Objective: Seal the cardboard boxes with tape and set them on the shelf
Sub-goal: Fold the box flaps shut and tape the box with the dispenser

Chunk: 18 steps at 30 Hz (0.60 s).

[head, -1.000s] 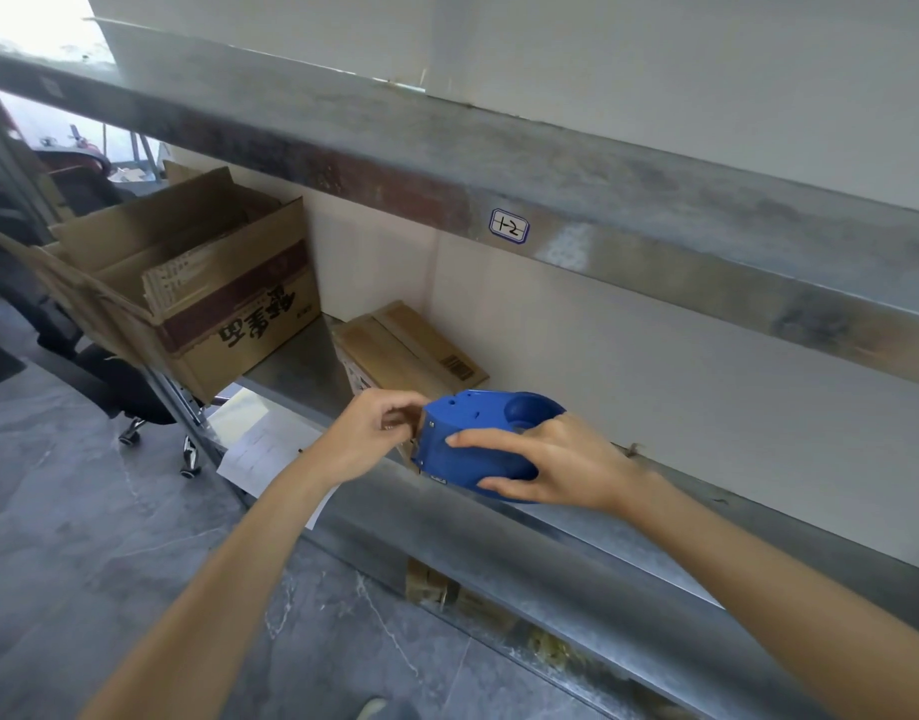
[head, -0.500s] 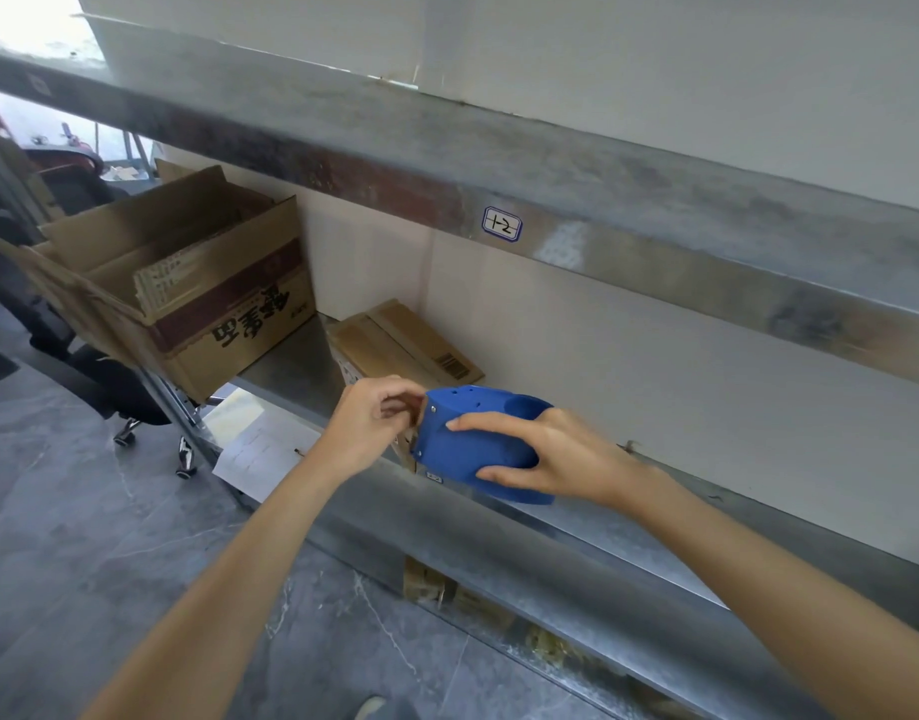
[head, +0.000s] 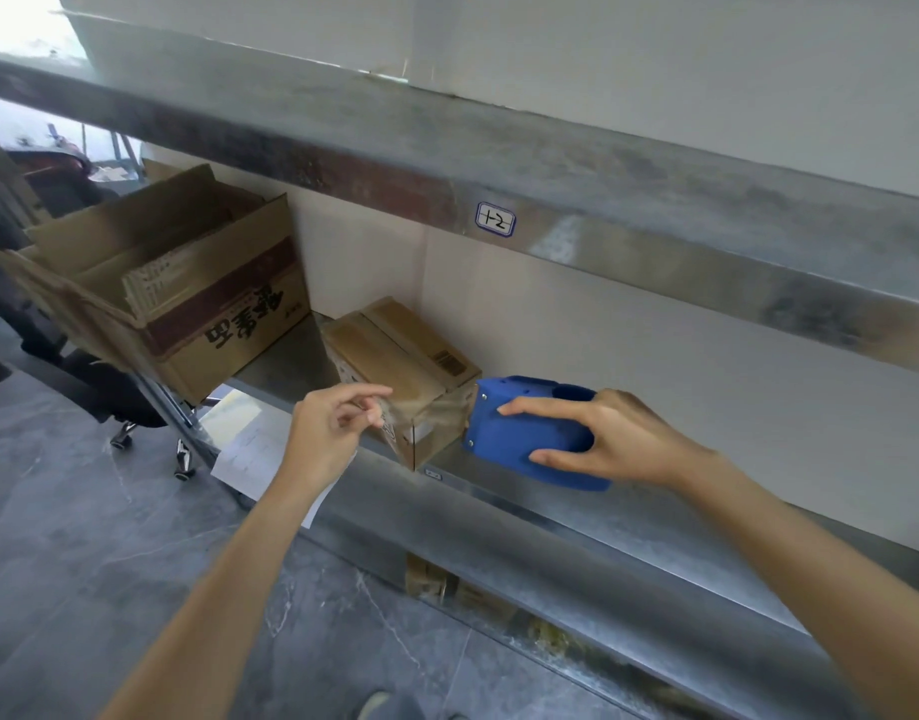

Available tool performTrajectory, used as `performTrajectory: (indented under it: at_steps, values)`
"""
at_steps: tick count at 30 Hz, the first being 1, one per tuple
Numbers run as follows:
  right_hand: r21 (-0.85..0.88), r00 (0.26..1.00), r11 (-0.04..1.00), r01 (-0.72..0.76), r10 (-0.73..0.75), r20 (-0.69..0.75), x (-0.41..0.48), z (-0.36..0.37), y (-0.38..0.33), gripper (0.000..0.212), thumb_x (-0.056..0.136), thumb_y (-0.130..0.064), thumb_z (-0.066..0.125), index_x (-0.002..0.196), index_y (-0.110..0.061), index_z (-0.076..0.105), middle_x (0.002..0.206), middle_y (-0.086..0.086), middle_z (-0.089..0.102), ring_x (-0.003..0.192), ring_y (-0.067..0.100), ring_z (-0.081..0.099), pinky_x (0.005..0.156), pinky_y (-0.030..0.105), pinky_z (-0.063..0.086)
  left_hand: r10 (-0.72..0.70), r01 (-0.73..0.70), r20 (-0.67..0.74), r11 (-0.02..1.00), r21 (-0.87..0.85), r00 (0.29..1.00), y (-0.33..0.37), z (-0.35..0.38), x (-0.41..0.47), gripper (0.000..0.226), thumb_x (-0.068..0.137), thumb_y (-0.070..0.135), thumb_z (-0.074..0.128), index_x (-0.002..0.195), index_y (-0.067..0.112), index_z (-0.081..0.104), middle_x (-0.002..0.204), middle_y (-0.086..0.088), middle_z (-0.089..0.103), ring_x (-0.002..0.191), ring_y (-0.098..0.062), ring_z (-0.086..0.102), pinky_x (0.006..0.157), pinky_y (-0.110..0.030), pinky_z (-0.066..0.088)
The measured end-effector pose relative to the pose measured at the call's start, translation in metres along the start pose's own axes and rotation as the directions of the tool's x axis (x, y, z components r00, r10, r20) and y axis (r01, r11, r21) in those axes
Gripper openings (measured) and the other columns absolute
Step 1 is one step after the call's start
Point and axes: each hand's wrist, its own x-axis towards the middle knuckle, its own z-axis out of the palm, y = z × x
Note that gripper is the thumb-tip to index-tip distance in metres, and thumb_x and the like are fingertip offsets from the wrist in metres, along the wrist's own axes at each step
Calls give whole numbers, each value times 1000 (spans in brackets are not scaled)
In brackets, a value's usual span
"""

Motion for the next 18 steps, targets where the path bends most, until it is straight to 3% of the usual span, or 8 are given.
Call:
performTrajectory:
  at_steps: [6,12,18]
  values:
    - [-35,997,997,-62,63,34,2,14,-3,55,88,-59,47,139,-63,27,49,-2,36,44,15,35,50,22,35,-36,36,-18,999,39,999,-1,14,-6,37,87,-3,69,110,25,72,84,7,70,78,-3,68,83,-16,54]
    - [-48,996,996,-73,75,45,3,26,-4,54,88,-56,50,140,-59,33,48,-5,32,43,10,31,50,17,26,-22,24,-64,999,33,998,-6,22,-9,41,84,3,74,122,18,70,82,7,66,71,-2,63,73,-10,51]
    - [-46,996,995,-84,86,34,6,31,-6,57,88,-59,43,141,-60,25,52,-7,41,44,13,34,51,22,32,57,-51,-137,997,50,989,-12,31,-7,46,81,-2,76,124,13,69,84,5,63,78,-3,63,76,-6,48]
